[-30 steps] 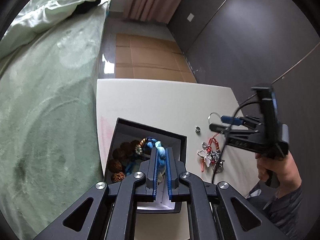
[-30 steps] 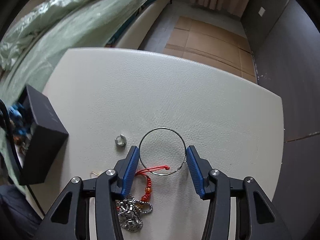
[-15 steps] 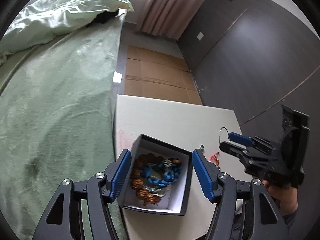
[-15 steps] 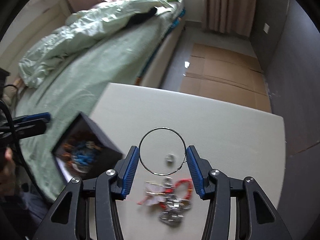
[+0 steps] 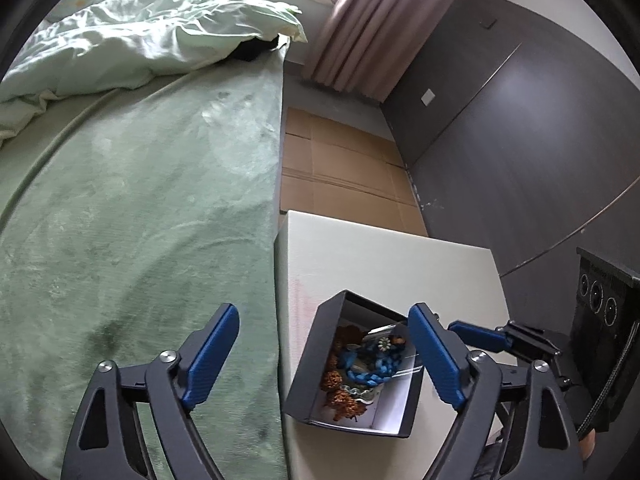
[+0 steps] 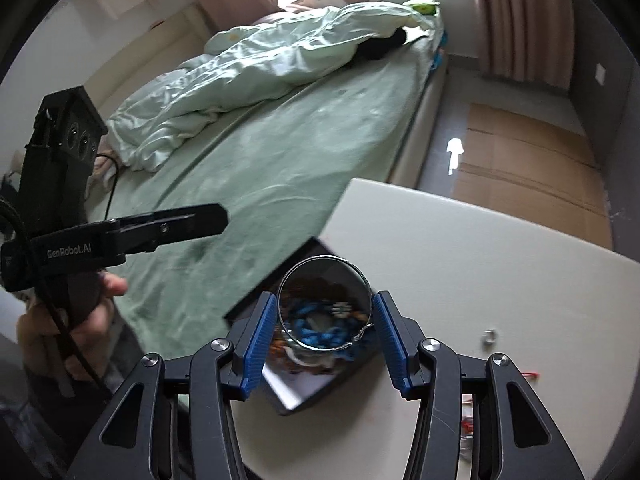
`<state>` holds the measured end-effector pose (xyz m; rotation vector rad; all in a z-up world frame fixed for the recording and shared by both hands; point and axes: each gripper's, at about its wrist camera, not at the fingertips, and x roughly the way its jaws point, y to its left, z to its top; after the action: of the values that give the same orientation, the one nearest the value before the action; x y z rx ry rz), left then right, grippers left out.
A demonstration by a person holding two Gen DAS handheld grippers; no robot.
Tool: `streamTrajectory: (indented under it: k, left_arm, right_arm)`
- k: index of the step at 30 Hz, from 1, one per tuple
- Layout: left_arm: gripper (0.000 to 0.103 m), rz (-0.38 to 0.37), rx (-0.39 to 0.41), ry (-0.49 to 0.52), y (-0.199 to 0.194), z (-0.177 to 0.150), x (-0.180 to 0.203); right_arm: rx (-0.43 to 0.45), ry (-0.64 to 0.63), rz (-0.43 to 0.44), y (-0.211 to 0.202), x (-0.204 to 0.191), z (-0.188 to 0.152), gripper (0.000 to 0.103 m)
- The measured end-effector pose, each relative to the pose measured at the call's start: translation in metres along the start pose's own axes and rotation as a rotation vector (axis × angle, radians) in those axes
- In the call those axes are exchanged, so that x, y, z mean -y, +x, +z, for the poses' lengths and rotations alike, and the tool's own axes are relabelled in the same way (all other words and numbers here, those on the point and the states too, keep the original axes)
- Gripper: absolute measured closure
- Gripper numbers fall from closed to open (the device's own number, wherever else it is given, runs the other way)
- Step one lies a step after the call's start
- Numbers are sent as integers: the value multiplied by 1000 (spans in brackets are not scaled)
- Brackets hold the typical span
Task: Organize jewelry
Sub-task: 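Move both open tools back over the butterfly charm and chain pile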
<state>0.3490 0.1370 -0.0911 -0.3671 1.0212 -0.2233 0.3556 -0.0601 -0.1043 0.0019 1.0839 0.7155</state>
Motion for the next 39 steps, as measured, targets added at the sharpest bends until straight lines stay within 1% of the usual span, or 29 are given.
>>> streamTrajectory:
  k: [2,4,5,6,12,16,21,28,31,35,39]
  left_arm:
    - [16,-5,-5,-2,2,-1,0]
    - [16,-8,-9,3,4,-2,2]
    - [16,-12,-11,8,4,-2,5]
    - [16,-16,-14,17,6,-3,9]
    - [16,-38,-35,110,13,-11,44]
    - [16,-57,-57,177,20,-19,68]
    - [16,-83,-81,240,31,-25,96]
    - [16,-106,-147,359,53,-40,136]
    - [16,-90,-168,428,63,-50,152]
    - [24,-60,-199,523,75,-63,168]
    - [25,-28,-228,628,89,-77,178]
  right_arm:
    - [-21,10,10,2,1,-2,51]
    - [-21,25,8,0,6,-5,28]
    - [-14,30,3,-3,9,-6,25]
    - [-5,36,-3,-9,13,-7,24]
    - [48,100,-47,-45,50,-20,24]
    - [50,132,-89,-59,75,-31,24]
    - [44,158,-123,-71,94,-42,24]
    - [42,199,-161,-91,122,-62,24]
    - [39,225,-181,-99,138,-73,24]
    - [26,245,-203,-105,153,-86,24]
    - [17,246,-221,-110,161,-97,24]
